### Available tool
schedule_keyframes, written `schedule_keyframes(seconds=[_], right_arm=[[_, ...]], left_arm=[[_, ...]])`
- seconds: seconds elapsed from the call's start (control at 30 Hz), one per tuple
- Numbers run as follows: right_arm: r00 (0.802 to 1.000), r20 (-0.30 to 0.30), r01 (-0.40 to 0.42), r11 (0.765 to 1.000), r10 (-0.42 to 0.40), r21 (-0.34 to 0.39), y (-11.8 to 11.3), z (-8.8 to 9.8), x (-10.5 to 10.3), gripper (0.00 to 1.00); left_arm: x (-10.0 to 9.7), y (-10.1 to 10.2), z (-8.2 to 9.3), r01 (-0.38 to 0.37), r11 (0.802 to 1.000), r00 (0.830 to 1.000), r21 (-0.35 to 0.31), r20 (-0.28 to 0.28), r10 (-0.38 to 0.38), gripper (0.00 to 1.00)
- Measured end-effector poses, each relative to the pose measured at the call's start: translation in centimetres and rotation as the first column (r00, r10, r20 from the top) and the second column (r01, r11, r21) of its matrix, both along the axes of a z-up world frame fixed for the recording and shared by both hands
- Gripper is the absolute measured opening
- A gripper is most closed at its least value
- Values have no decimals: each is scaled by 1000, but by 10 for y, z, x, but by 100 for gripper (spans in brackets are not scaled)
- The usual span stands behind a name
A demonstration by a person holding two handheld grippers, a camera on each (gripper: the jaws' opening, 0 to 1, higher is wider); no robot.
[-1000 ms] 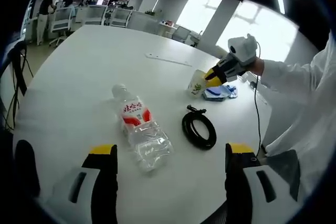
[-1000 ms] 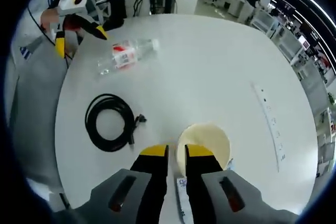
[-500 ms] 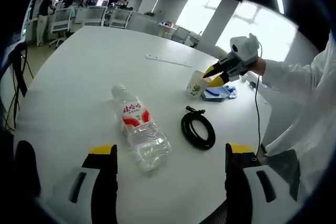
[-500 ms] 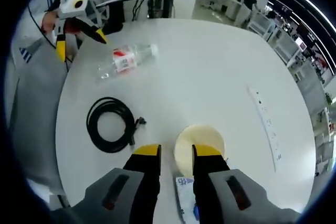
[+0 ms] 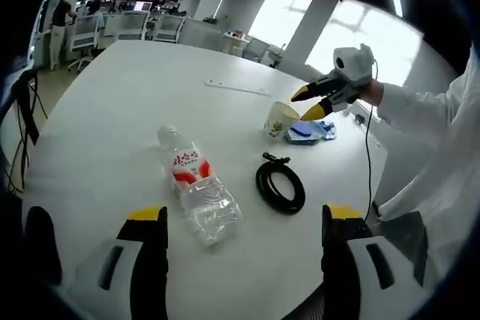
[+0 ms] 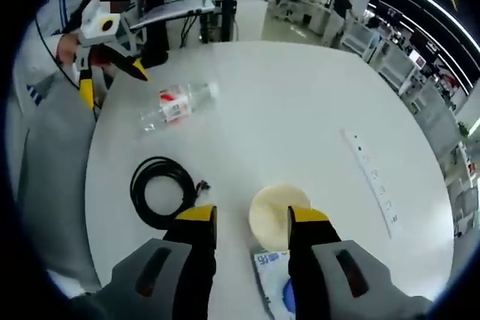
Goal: Arrange the tabletop items into an orderly group along one side of the table until the central work area is clear of visible clutter.
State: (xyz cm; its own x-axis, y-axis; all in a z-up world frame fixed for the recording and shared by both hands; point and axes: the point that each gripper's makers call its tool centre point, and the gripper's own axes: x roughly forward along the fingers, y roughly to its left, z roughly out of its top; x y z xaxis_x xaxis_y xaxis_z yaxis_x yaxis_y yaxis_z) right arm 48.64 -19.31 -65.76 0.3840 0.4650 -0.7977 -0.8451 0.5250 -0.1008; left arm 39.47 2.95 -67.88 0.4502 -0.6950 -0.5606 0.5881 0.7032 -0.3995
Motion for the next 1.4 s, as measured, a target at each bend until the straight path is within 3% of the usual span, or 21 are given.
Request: schedule_keyframes(seconds=[0.67,0.8,1.0,1.1,1.4], right_arm=[[995,-10,98,971,-99,218,41,42,-3,38],[993,-31,119,954,-115,276,55,49,-4,39],[988,-67,157,903,-142,400,86,60,-2,40],[989,-63,147,904,-133,401,98,57,-2,39],[989,-104,142,876,-105,460,141,52,-4,39]], left_arm=[[-4,2,10,31,1000,999,3,14,-31,87],[-4,0,14,39,999,999,-3,18,-39,87],[-5,0,15,58,998,998,5,22,-59,87],[-7,0,16,66,998,998,10,22,-67,87],[-8,5,16,74,997,997,19,19,-74,86]])
